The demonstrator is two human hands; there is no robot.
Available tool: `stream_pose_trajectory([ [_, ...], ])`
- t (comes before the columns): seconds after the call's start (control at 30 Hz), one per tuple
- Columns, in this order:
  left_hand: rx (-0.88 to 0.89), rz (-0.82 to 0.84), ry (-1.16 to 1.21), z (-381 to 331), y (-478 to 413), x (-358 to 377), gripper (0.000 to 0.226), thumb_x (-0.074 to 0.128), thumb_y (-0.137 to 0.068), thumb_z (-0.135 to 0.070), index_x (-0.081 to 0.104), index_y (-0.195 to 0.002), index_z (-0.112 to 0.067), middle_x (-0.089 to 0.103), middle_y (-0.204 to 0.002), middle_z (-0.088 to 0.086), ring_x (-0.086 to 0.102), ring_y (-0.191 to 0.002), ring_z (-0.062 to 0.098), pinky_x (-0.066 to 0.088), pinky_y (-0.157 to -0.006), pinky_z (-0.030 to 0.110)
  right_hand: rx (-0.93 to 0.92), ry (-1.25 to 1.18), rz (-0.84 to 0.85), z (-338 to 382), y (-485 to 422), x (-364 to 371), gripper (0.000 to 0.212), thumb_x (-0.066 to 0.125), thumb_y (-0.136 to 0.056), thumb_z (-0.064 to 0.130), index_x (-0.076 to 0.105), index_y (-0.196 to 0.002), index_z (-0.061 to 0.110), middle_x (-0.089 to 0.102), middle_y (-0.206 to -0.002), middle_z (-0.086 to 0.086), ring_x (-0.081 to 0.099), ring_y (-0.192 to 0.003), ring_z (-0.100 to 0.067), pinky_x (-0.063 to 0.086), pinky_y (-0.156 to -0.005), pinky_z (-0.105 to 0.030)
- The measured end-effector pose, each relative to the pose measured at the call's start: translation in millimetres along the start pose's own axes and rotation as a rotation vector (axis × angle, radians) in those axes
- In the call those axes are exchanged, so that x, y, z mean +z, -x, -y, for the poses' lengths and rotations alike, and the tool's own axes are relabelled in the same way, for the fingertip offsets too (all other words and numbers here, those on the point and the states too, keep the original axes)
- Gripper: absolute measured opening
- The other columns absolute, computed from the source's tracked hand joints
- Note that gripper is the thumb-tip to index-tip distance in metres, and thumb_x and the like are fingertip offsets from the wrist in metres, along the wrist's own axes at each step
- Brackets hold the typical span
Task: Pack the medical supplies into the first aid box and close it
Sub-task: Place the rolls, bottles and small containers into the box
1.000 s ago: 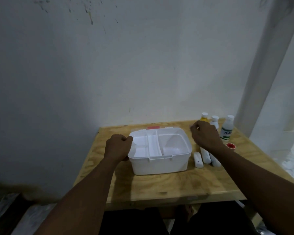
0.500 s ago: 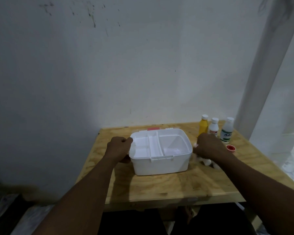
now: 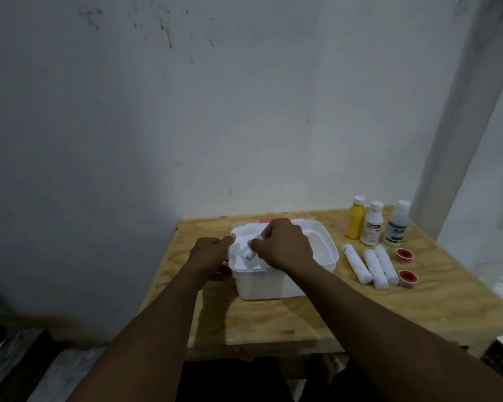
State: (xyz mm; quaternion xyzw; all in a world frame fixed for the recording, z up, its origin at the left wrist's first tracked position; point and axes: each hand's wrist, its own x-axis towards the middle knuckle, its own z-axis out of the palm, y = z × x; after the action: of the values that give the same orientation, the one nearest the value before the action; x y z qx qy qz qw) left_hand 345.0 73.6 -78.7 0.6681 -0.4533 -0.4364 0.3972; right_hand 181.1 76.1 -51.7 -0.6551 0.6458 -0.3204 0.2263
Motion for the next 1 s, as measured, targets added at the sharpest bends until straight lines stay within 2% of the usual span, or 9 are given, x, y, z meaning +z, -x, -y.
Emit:
stream_pose_trajectory([
  [0.13,0.015,-0.038,0.002,2.7,-2.7,4.8,0.041,0.06,-0.096,-0.046,0.073,-0.094,-0.007,0.074,-0.097,0.016,0.073,-0.084,0.036,0.064,-0.064,0.038,-0.051,0.117,-0.053,-1.8,4.4,13.7,0.035,0.069,-0.073,0.045,0.071,-0.092,0.015,0.072,-0.086,-0.002,0.068,-0.082,-0.021,0.05,-0.067,-0.028],
  [0.3,0.031,-0.127,-0.041,2.8,-3.6,13.9,0.037,0.057,-0.097,-0.043,0.071,-0.085,-0.01,0.073,-0.092,0.015,0.072,-0.083,0.035,0.065,-0.07,0.046,-0.072,0.196,-0.066,-8.6,4.3,15.4,0.04,0.067,-0.075,0.051,0.068,-0.088,0.014,0.069,-0.085,-0.003,0.067,-0.085,-0.022,0.052,-0.069,-0.03],
  [0.43,0.042,-0.123,-0.066,2.0,-3.6,16.0,0.043,0.058,-0.097,-0.044,0.073,-0.091,-0.004,0.074,-0.093,0.018,0.073,-0.081,0.036,0.065,-0.069,0.048,-0.1,0.147,-0.063,-11.8,5.0,0.8,0.045,0.062,-0.084,0.055,0.067,-0.102,0.014,0.068,-0.1,-0.001,0.062,-0.093,-0.018,0.042,-0.074,-0.028],
  [0.57,0.059,-0.134,-0.067,1.3,-3.1,18.7,0.055,0.06,-0.095,-0.046,0.069,-0.101,0.007,0.073,-0.096,0.024,0.074,-0.078,0.039,0.065,-0.063,0.046,-0.033,-0.051,-0.336,-27.6,-13.2,-38.7,0.027,0.059,-0.086,0.047,0.067,-0.085,0.022,0.072,-0.098,-0.001,0.065,-0.095,-0.021,0.044,-0.078,-0.029],
  [0.67,0.065,-0.143,-0.081,1.0,-3.6,20.4,0.052,0.059,-0.096,-0.046,0.071,-0.099,0.005,0.074,-0.092,0.021,0.074,-0.074,0.037,0.065,-0.066,0.048,0.025,-0.048,-0.492,-53.4,-26.7,-78.9,0.021,0.057,-0.088,0.037,0.067,-0.087,0.018,0.071,-0.095,-0.003,0.064,-0.092,-0.024,0.045,-0.078,-0.03],
  [0.73,0.066,-0.143,-0.085,1.6,-4.9,20.9,0.051,0.059,-0.096,-0.045,0.071,-0.099,0.004,0.074,-0.091,0.021,0.074,-0.074,0.037,0.065,-0.066,0.047,0.079,0.099,-0.415,-80.7,-32.8,-99.1,0.018,0.058,-0.086,0.028,0.067,-0.085,0.012,0.069,-0.089,-0.006,0.063,-0.085,-0.025,0.047,-0.073,-0.031],
  [0.83,0.067,-0.137,-0.096,3.1,-7.2,20.1,0.05,0.058,-0.096,-0.046,0.071,-0.099,0.003,0.075,-0.092,0.02,0.074,-0.073,0.036,0.065,-0.067,0.047,0.138,0.38,-0.147,-124.0,-32.1,-101.7,0.013,0.063,-0.082,0.024,0.059,-0.079,0.013,0.064,-0.077,-0.007,0.062,-0.071,-0.022,0.048,-0.059,-0.029],
  [0.93,0.061,-0.133,-0.085,4.2,-8.8,19.5,0.052,0.059,-0.095,-0.048,0.072,-0.101,0.002,0.075,-0.092,0.018,0.075,-0.075,0.036,0.065,-0.068,0.048,0.126,0.535,-0.073,-150.9,-26.3,-86.0,0.022,0.064,-0.085,0.037,0.056,-0.091,0.017,0.063,-0.086,-0.004,0.063,-0.076,-0.02,0.057,-0.066,-0.034],
  [1.0,0.057,-0.122,-0.081,4.7,-9.2,18.6,0.052,0.059,-0.095,-0.05,0.072,-0.1,0.0,0.075,-0.093,0.016,0.075,-0.076,0.035,0.065,-0.069,0.048,0.124,0.537,-0.051,-157.5,-24.0,-77.1,0.023,0.065,-0.085,0.036,0.055,-0.096,0.019,0.064,-0.089,-0.003,0.064,-0.079,-0.02,0.06,-0.068,-0.038],
])
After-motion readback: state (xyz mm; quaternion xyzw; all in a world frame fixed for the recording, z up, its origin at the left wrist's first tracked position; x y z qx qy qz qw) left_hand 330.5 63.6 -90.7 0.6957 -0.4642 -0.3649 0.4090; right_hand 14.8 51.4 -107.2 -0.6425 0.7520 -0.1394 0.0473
